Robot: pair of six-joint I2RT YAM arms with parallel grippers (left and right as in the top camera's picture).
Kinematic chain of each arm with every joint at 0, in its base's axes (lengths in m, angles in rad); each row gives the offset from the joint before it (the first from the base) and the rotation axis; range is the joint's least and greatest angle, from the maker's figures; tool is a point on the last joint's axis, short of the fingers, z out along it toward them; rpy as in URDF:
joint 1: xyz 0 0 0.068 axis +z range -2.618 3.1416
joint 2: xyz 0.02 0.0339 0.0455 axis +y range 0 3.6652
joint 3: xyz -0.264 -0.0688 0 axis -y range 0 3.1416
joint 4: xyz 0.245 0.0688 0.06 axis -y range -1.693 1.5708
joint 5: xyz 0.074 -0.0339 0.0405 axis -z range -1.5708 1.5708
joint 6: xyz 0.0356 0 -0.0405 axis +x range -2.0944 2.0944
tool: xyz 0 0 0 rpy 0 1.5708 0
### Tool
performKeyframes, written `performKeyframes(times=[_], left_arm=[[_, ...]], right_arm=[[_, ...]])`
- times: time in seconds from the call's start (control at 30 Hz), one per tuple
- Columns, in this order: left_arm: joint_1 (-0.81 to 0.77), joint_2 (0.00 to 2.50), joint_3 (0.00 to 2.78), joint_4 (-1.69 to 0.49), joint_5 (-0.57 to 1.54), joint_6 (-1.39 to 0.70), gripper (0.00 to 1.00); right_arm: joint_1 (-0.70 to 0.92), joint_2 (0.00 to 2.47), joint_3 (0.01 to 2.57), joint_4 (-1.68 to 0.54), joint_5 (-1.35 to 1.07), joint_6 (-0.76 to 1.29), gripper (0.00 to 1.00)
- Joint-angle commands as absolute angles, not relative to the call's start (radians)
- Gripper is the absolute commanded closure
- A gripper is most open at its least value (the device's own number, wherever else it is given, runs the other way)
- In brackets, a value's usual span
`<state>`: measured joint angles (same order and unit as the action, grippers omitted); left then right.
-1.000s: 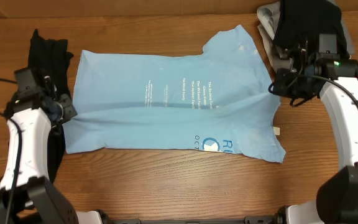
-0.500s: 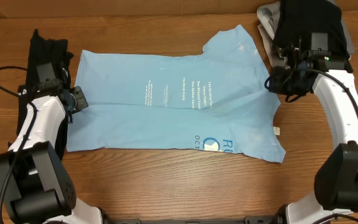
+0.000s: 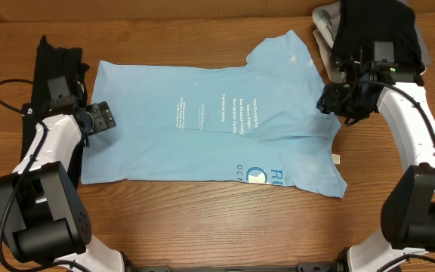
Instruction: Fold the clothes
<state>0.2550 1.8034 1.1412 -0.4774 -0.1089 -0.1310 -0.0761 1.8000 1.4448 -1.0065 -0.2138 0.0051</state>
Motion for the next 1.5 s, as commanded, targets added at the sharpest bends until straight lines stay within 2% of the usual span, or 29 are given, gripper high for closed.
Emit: performKeyframes(times=[0.0, 0.2, 0.27, 0.37, 0.5, 0.7, 0.97, 1.47], left_arm=[[0.255, 1.815, 1.235, -0.538, -0.091, -0.066, 0.00], [0.254, 1.815, 1.543, -0.823, 0.067, 0.053, 0.00], [0.251, 1.815, 1.712, -0.957, 0.149, 0.053, 0.00], [0.239, 1.817, 1.864, -1.036, 0.173, 0.061, 0.00], [0.235, 1.875, 2.007, -1.032, 0.151, 0.055, 0.00], [0.234, 2.107, 2.177, -1.004, 0.170, 0.056, 0.00], [0.216, 2.361, 2.245, -0.906, 0.176, 0.061, 0.00], [0.155, 2.561, 2.245, -0.753, 0.040, 0.036, 0.04]], right_arm=[[-0.074, 1.797, 1.471, -1.031, -0.239, 0.003, 0.34], [-0.071, 1.797, 1.658, -1.179, -0.289, -0.008, 0.32], [-0.060, 1.797, 1.782, -1.282, -0.293, -0.037, 0.26], [-0.044, 1.797, 1.924, -1.374, -0.290, -0.083, 0.22], [-0.019, 1.797, 2.042, -1.390, -0.281, -0.088, 0.20], [0.007, 1.798, 2.049, -1.383, -0.281, -0.087, 0.21], [0.016, 1.798, 2.049, -1.386, -0.277, -0.086, 0.23], [0.016, 1.809, 2.001, -1.340, -0.270, -0.078, 0.40]])
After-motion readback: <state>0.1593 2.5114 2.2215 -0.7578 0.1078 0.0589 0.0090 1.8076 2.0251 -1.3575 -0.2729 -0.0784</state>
